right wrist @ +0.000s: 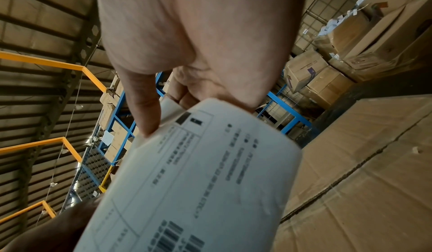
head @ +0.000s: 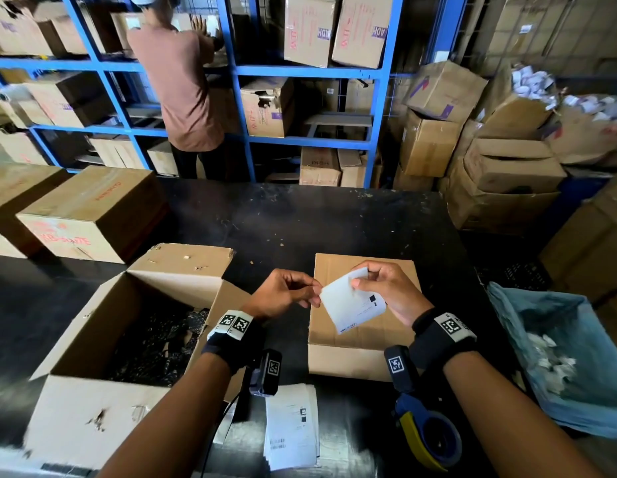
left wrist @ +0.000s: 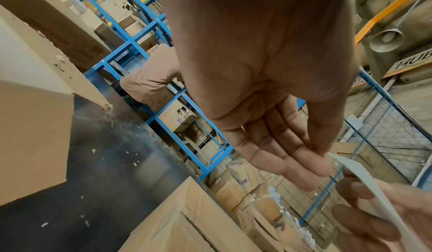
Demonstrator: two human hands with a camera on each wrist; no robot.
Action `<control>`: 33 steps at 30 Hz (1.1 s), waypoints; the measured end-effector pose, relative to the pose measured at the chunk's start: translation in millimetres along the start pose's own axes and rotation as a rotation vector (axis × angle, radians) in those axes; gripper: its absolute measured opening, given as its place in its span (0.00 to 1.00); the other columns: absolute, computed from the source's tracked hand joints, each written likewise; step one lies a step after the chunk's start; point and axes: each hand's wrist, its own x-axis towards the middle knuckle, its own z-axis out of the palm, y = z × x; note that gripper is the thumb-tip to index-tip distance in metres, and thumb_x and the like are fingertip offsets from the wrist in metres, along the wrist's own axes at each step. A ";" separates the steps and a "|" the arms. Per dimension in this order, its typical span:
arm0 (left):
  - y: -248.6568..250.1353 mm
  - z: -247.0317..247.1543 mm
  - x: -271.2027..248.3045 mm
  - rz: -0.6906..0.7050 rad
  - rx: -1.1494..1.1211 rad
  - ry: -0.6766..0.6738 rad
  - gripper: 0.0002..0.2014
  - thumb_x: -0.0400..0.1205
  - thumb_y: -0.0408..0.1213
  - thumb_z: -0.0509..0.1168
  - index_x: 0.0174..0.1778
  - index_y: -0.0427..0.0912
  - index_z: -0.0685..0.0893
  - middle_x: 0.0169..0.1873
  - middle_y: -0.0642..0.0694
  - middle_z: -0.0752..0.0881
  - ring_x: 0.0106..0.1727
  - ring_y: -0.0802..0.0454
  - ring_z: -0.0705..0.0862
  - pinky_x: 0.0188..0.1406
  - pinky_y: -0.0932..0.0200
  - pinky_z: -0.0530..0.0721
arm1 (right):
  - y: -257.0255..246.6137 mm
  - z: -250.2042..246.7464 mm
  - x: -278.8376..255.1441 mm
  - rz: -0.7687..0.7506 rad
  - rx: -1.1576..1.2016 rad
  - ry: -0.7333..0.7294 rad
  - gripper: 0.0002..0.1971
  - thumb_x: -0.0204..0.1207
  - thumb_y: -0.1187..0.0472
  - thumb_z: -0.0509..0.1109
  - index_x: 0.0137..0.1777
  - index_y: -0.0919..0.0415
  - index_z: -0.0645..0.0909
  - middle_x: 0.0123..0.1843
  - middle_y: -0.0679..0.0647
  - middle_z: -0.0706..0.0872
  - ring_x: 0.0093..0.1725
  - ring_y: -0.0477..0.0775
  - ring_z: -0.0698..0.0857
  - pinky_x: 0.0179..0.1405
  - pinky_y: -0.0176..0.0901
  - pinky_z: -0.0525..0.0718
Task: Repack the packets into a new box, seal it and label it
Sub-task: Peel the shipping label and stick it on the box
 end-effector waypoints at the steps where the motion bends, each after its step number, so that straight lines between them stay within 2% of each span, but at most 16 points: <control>1: 0.8 -0.1 -0.8 -0.001 -0.003 -0.007 0.06 0.85 0.32 0.68 0.52 0.36 0.91 0.41 0.37 0.93 0.45 0.45 0.92 0.45 0.55 0.89 | 0.0 0.3 0.0 0.006 -0.005 0.000 0.03 0.78 0.64 0.74 0.49 0.61 0.89 0.47 0.56 0.91 0.48 0.56 0.86 0.53 0.53 0.78; 4: 3.5 -1.4 -5.0 0.011 0.000 -0.035 0.07 0.86 0.32 0.66 0.52 0.40 0.91 0.43 0.36 0.92 0.46 0.43 0.92 0.46 0.55 0.88 | -0.4 1.7 -0.4 0.020 -0.031 0.000 0.03 0.80 0.64 0.74 0.50 0.61 0.89 0.47 0.57 0.91 0.48 0.56 0.86 0.52 0.53 0.78; 7: 6.1 -3.0 -9.8 0.009 -0.001 -0.065 0.07 0.86 0.33 0.66 0.53 0.39 0.90 0.43 0.39 0.93 0.47 0.43 0.92 0.47 0.55 0.88 | -1.5 4.0 -1.4 0.030 -0.055 0.004 0.02 0.80 0.65 0.74 0.49 0.61 0.89 0.47 0.57 0.90 0.48 0.55 0.85 0.51 0.52 0.78; 12: 9.6 -1.1 -18.0 0.030 -0.006 -0.128 0.07 0.87 0.33 0.64 0.53 0.38 0.89 0.42 0.43 0.92 0.48 0.44 0.91 0.49 0.51 0.88 | -2.3 7.6 -4.1 0.023 -0.099 -0.001 0.05 0.81 0.63 0.73 0.47 0.54 0.90 0.50 0.59 0.90 0.51 0.57 0.86 0.52 0.50 0.79; 17: 9.6 2.6 -23.9 0.039 -0.048 -0.157 0.08 0.88 0.32 0.63 0.53 0.39 0.88 0.42 0.42 0.91 0.48 0.45 0.91 0.48 0.54 0.88 | -0.4 10.8 -5.1 0.027 -0.107 0.006 0.05 0.82 0.63 0.73 0.50 0.54 0.90 0.51 0.54 0.91 0.59 0.66 0.85 0.54 0.52 0.80; 22: 9.5 8.1 -30.3 0.028 -0.177 -0.140 0.09 0.89 0.30 0.61 0.55 0.32 0.86 0.43 0.36 0.89 0.48 0.46 0.89 0.50 0.55 0.87 | 2.0 16.7 -4.7 0.029 -0.096 0.038 0.06 0.81 0.64 0.74 0.54 0.55 0.91 0.53 0.52 0.93 0.61 0.61 0.88 0.61 0.55 0.84; 24: 7.8 10.2 -31.2 0.035 -0.232 -0.107 0.09 0.89 0.30 0.60 0.54 0.32 0.85 0.43 0.35 0.87 0.47 0.46 0.88 0.49 0.56 0.87 | 1.4 22.8 -4.3 0.039 -0.126 0.091 0.09 0.79 0.62 0.77 0.58 0.51 0.89 0.55 0.48 0.93 0.60 0.53 0.88 0.65 0.55 0.86; 25: 6.2 11.3 -31.3 0.038 -0.257 -0.071 0.09 0.89 0.30 0.61 0.54 0.32 0.86 0.42 0.35 0.87 0.46 0.47 0.88 0.48 0.56 0.87 | 0.4 26.4 -3.9 0.034 -0.170 0.138 0.13 0.78 0.61 0.79 0.61 0.49 0.87 0.57 0.46 0.91 0.60 0.49 0.88 0.64 0.52 0.87; 27: 2.7 14.1 -30.5 0.030 -0.296 0.033 0.08 0.88 0.30 0.62 0.53 0.34 0.87 0.41 0.38 0.86 0.43 0.49 0.86 0.47 0.58 0.87 | -4.4 33.6 -4.1 -0.007 -0.296 0.277 0.18 0.76 0.60 0.81 0.62 0.48 0.82 0.58 0.45 0.87 0.56 0.45 0.86 0.56 0.41 0.86; 29: -0.4 15.7 -30.4 0.030 -0.315 0.130 0.07 0.87 0.30 0.63 0.52 0.35 0.87 0.38 0.40 0.87 0.40 0.51 0.86 0.47 0.58 0.87 | -12.1 42.5 -7.1 -0.064 -0.304 0.371 0.13 0.76 0.61 0.81 0.57 0.53 0.83 0.53 0.49 0.87 0.49 0.47 0.87 0.48 0.38 0.86; 31: -2.0 17.3 -30.8 0.043 -0.303 0.181 0.07 0.87 0.29 0.63 0.52 0.34 0.87 0.35 0.43 0.88 0.38 0.52 0.87 0.46 0.58 0.87 | -19.8 52.5 -12.2 -0.082 -0.167 0.297 0.07 0.79 0.61 0.78 0.52 0.61 0.85 0.47 0.58 0.90 0.43 0.55 0.91 0.44 0.46 0.91; 33: -2.5 19.2 -31.7 0.044 -0.289 0.194 0.07 0.88 0.30 0.63 0.52 0.34 0.87 0.36 0.43 0.89 0.39 0.52 0.87 0.46 0.58 0.86 | -23.8 63.2 -17.9 -0.051 -0.083 0.188 0.08 0.81 0.60 0.76 0.51 0.66 0.87 0.44 0.62 0.92 0.42 0.60 0.93 0.44 0.52 0.94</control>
